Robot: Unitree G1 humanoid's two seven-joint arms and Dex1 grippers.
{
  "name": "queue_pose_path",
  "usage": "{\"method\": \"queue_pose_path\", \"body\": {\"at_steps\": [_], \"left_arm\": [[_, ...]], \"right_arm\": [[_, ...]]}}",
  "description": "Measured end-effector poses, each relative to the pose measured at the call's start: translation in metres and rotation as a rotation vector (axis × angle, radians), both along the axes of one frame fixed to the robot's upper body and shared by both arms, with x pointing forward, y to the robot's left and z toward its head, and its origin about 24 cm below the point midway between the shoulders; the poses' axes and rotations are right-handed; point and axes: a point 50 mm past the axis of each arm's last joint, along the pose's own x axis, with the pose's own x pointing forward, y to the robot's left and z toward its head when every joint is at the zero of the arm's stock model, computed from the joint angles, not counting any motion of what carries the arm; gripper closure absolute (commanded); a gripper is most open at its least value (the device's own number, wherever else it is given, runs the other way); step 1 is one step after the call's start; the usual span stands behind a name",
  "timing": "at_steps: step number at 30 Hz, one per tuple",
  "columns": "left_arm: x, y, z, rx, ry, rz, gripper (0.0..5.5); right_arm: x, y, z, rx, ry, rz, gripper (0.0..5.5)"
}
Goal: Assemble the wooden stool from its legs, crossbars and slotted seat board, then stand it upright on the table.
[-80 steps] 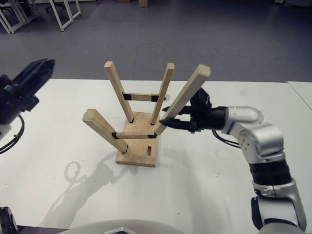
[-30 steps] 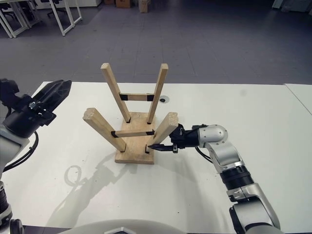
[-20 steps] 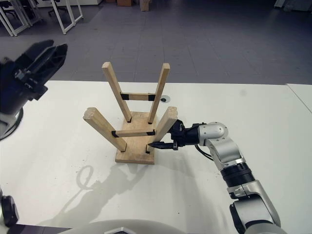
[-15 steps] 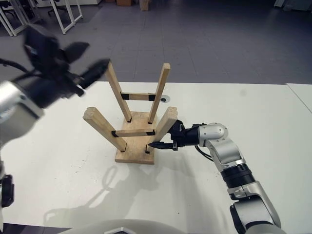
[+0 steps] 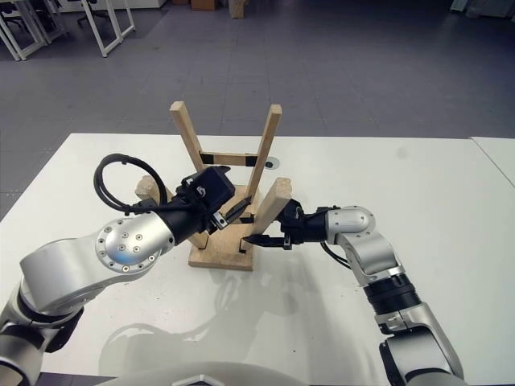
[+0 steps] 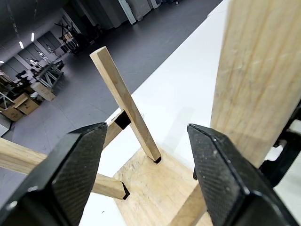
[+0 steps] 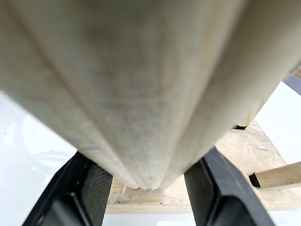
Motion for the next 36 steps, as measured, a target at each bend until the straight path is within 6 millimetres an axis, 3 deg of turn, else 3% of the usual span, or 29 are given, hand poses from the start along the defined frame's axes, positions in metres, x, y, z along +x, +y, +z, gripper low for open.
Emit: {"method": "queue_pose_path", "body": {"at_steps": [12,22,30,36], "left_arm": [[-0.008,0.011,-0.034,0.056,0.035,0.104,2.37],[-0.008,0.011,-0.041,0.069,0.015,0.101,2.37],[-0.003,0.013,-0.038,0.057,-0.021,0.123,2.37],[-0.003,0.014,-0.041,0.055,-0.005,0.136,2.37]], "right_arm": [[-0.003,0.003,-0.001,0.003,-0.011,-0.009,3.47],[-0.004,0.011,0.001,-0.067,-0.074,0.029,3.48],[0.012,0.027,0.014,-0.157,-0.040,0.042,3.48],[0.020,0.032,0.011,-0.177,-0.034,0.040,3.48]]}}
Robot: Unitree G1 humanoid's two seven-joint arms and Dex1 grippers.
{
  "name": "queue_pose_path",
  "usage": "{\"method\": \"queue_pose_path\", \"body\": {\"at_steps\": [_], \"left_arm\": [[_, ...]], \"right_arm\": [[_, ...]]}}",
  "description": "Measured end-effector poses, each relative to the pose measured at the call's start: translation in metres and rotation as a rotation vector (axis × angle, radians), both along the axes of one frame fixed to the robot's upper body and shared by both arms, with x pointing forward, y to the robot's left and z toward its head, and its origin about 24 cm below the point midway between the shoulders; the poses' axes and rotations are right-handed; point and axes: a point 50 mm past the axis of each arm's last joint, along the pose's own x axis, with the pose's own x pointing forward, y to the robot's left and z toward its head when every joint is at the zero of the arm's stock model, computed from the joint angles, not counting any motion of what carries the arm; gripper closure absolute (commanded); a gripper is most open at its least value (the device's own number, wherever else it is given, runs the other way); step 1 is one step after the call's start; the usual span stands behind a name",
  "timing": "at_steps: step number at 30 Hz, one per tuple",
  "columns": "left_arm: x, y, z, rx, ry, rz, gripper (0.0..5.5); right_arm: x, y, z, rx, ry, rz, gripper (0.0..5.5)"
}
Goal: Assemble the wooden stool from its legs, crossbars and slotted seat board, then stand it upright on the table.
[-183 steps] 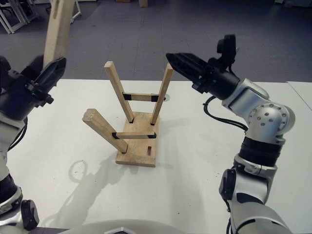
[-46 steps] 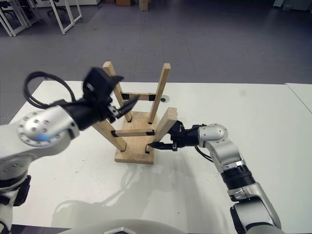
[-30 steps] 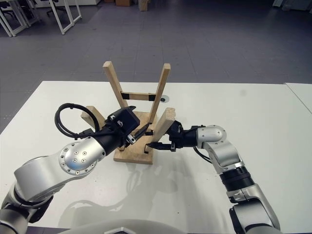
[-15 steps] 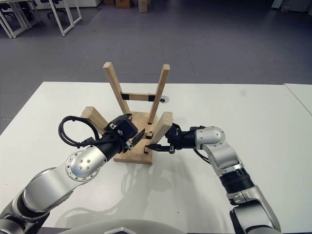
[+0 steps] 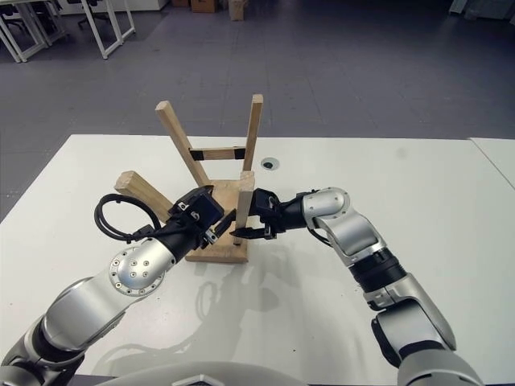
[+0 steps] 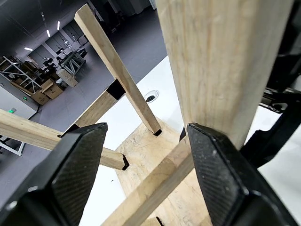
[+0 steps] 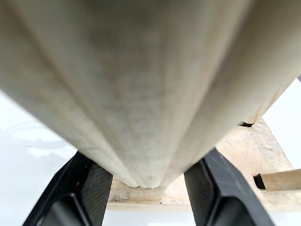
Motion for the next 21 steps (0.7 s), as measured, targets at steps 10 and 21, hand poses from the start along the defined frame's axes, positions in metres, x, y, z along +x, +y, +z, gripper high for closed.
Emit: {"method": "queue_pose_path", "body": {"at_steps": [10,21], "left_arm": [[0.027,0.048,0.136,-0.286,-0.741,0.133,2.37],[0.060,0.145,0.029,-0.227,-0.266,0.497,2.37]], "right_arm": [[0.000,-0.009,-0.009,0.011,0.017,-0.079,3.48],[-0.008,-0.020,-0.009,0.005,0.017,-0.102,3.48]]}}
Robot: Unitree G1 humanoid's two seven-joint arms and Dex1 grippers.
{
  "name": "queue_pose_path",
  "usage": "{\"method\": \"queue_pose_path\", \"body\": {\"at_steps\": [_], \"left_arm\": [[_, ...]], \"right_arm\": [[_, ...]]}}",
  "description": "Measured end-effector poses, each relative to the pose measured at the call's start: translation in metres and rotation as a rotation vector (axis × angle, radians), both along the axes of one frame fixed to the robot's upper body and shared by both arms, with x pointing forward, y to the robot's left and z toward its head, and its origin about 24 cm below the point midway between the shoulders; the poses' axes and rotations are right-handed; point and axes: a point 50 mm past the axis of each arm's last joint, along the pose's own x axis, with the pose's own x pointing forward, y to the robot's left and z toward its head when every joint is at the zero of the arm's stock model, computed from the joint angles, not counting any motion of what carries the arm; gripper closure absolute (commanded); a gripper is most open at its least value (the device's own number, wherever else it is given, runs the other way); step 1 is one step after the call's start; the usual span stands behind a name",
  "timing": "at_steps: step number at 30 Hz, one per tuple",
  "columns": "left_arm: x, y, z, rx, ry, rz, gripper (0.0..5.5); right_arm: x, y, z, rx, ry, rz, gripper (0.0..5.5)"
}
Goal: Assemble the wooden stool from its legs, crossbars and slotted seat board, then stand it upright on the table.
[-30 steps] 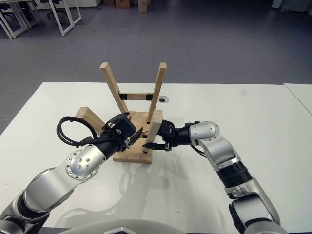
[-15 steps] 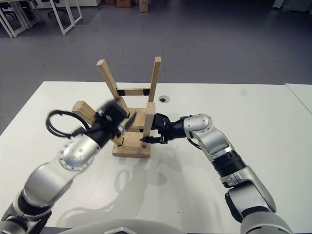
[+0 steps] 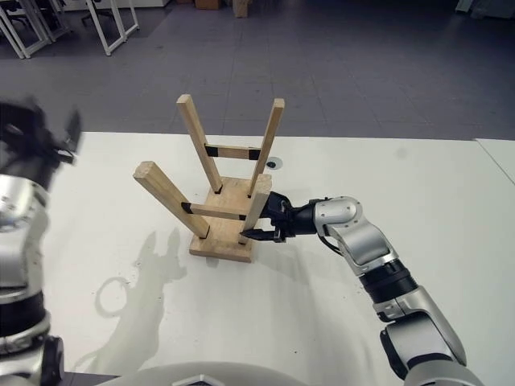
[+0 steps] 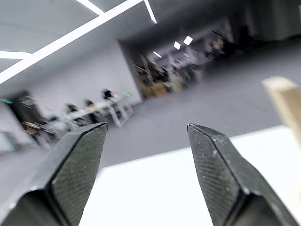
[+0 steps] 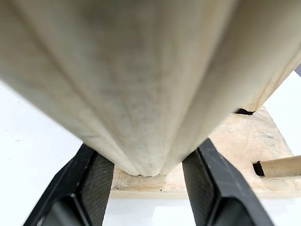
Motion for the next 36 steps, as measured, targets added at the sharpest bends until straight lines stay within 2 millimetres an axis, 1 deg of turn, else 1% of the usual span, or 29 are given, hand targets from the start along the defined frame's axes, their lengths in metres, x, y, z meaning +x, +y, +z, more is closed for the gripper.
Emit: {"method": "queue_pose_path", "body": {"at_steps": [1,3,4,8,11,13,14,15,16,17,18,19,21,25,26,27,29,30,31,32,34,35,36], "left_arm": [[0.000,-0.019,-0.017,-0.040,0.060,-0.080,2.37],[-0.003,-0.044,-0.034,-0.065,0.105,-0.175,2.37],[-0.004,-0.048,-0.037,-0.073,0.106,-0.185,2.37],[-0.013,-0.058,-0.038,-0.073,0.095,-0.208,2.37],[-0.015,-0.057,-0.042,-0.081,0.104,-0.189,2.37],[-0.016,-0.047,-0.052,-0.081,0.145,-0.135,2.37],[-0.015,-0.036,-0.056,-0.072,0.162,-0.080,2.37],[-0.015,-0.027,-0.055,-0.059,0.162,-0.041,2.37],[-0.015,-0.022,-0.055,-0.049,0.155,-0.022,2.37],[-0.016,-0.022,-0.055,-0.049,0.154,-0.022,2.37],[-0.017,-0.022,-0.057,-0.052,0.160,-0.021,2.37],[-0.018,-0.022,-0.059,-0.056,0.168,-0.020,2.37],[-0.020,-0.021,-0.066,-0.063,0.194,-0.016,2.37],[-0.022,-0.023,-0.072,-0.069,0.215,-0.026,2.37],[-0.022,-0.024,-0.072,-0.070,0.219,-0.032,2.37],[-0.023,-0.025,-0.076,-0.069,0.244,-0.046,2.37],[-0.028,-0.029,-0.090,-0.042,0.352,-0.095,2.37],[-0.037,-0.034,-0.105,-0.039,0.466,-0.150,2.37],[-0.042,-0.037,-0.113,-0.041,0.532,-0.182,2.37],[-0.046,-0.040,-0.118,-0.044,0.580,-0.209,2.37],[-0.049,-0.045,-0.125,-0.060,0.636,-0.239,2.37],[-0.050,-0.049,-0.129,-0.084,0.661,-0.254,2.37],[-0.051,-0.053,-0.131,-0.109,0.671,-0.268,2.37]], "right_arm": [[-0.001,0.000,0.000,-0.001,-0.002,0.001,3.48],[-0.001,0.000,0.001,-0.003,-0.003,0.002,3.48],[-0.001,-0.002,0.002,-0.007,-0.004,0.001,3.48],[-0.001,-0.011,0.003,-0.020,0.005,-0.002,3.48],[-0.002,-0.011,0.003,-0.022,0.007,-0.002,3.48],[-0.002,-0.010,0.004,-0.023,0.008,0.001,3.48],[-0.003,-0.010,0.005,-0.022,0.009,-0.001,3.48],[-0.003,-0.010,0.006,-0.020,0.012,-0.002,3.48],[-0.004,-0.009,0.008,-0.016,0.015,-0.004,3.48],[-0.004,-0.009,0.010,-0.015,0.019,-0.010,3.48],[-0.005,-0.009,0.011,-0.013,0.029,-0.014,3.09],[-0.005,-0.009,0.012,-0.011,0.041,-0.017,2.95],[-0.009,-0.011,0.005,-0.031,0.107,-0.027,2.50],[-0.009,-0.015,0.001,-0.073,0.090,-0.041,1.79],[-0.009,-0.016,-0.001,-0.093,0.077,-0.045,1.79],[-0.008,-0.022,-0.005,-0.137,0.064,-0.062,1.79],[-0.006,-0.031,-0.012,-0.195,0.047,-0.088,1.79],[-0.004,-0.037,-0.015,-0.226,0.044,-0.107,1.79],[-0.003,-0.040,-0.015,-0.230,0.042,-0.121,1.79],[-0.001,-0.044,-0.013,-0.226,0.032,-0.146,1.79],[0.005,-0.056,-0.004,-0.206,0.012,-0.255,1.79],[0.013,-0.066,0.010,-0.154,-0.016,-0.373,1.79],[0.019,-0.070,0.022,-0.082,-0.035,-0.465,1.79]]}}
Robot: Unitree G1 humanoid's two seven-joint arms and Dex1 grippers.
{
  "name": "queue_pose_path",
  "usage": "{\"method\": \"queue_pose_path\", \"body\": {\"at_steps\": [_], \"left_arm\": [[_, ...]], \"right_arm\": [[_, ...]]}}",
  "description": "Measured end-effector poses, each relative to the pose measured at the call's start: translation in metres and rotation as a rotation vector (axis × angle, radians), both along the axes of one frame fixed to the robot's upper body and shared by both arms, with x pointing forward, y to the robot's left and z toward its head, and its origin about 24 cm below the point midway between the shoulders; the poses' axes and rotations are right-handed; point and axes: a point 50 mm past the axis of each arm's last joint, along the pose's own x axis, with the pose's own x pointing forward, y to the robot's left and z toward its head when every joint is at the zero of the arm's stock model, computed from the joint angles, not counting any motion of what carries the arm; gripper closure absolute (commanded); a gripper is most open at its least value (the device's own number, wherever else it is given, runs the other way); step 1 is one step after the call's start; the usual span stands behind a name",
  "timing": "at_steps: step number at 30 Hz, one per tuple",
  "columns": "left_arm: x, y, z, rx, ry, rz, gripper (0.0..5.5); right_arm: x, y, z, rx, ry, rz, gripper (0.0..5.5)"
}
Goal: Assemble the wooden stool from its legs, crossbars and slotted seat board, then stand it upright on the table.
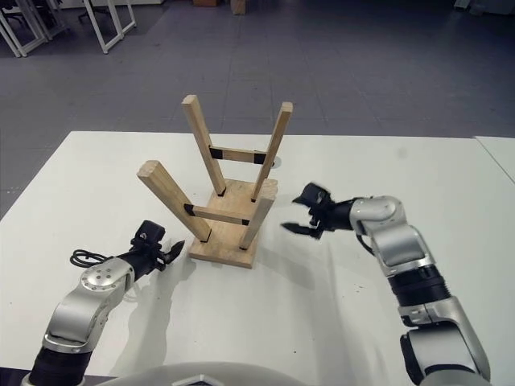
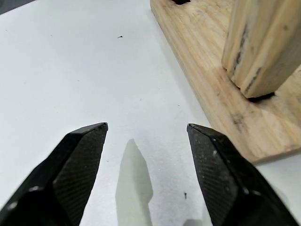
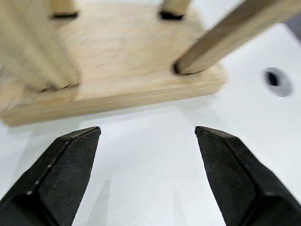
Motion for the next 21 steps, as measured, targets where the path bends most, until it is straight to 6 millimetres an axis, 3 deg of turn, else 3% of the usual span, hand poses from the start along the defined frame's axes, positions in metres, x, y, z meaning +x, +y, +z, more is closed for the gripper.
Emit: {"method": "queue_pose_path", "body": {"at_steps": [2,4,9,12,15,17,19,21], "left_arm": [[-0.001,-0.010,-0.005,-0.062,0.033,-0.007,2.37],[-0.002,-0.020,-0.006,-0.104,0.043,-0.016,2.37],[-0.001,-0.027,-0.006,-0.122,0.040,-0.025,2.37],[-0.001,-0.027,-0.005,-0.118,0.036,-0.025,2.37],[-0.001,-0.026,-0.005,-0.112,0.033,-0.017,2.37],[-0.001,-0.025,-0.006,-0.109,0.035,-0.012,2.37],[-0.002,-0.024,-0.006,-0.106,0.036,-0.009,2.37],[-0.001,-0.024,-0.006,-0.104,0.034,-0.005,2.37]], "right_arm": [[0.013,-0.003,0.042,0.231,-0.129,-0.156,1.79],[0.016,0.002,0.080,0.462,-0.200,-0.194,1.79],[-0.003,0.026,0.171,0.899,-0.299,-0.029,1.79],[-0.018,0.031,0.205,1.006,-0.329,0.064,1.79],[-0.029,0.042,0.204,0.959,-0.297,0.130,1.79],[-0.033,0.052,0.158,0.833,-0.125,0.146,1.79],[-0.040,0.053,0.101,0.688,0.013,0.120,1.79],[-0.043,0.045,0.090,0.585,-0.065,0.116,1.79]]}}
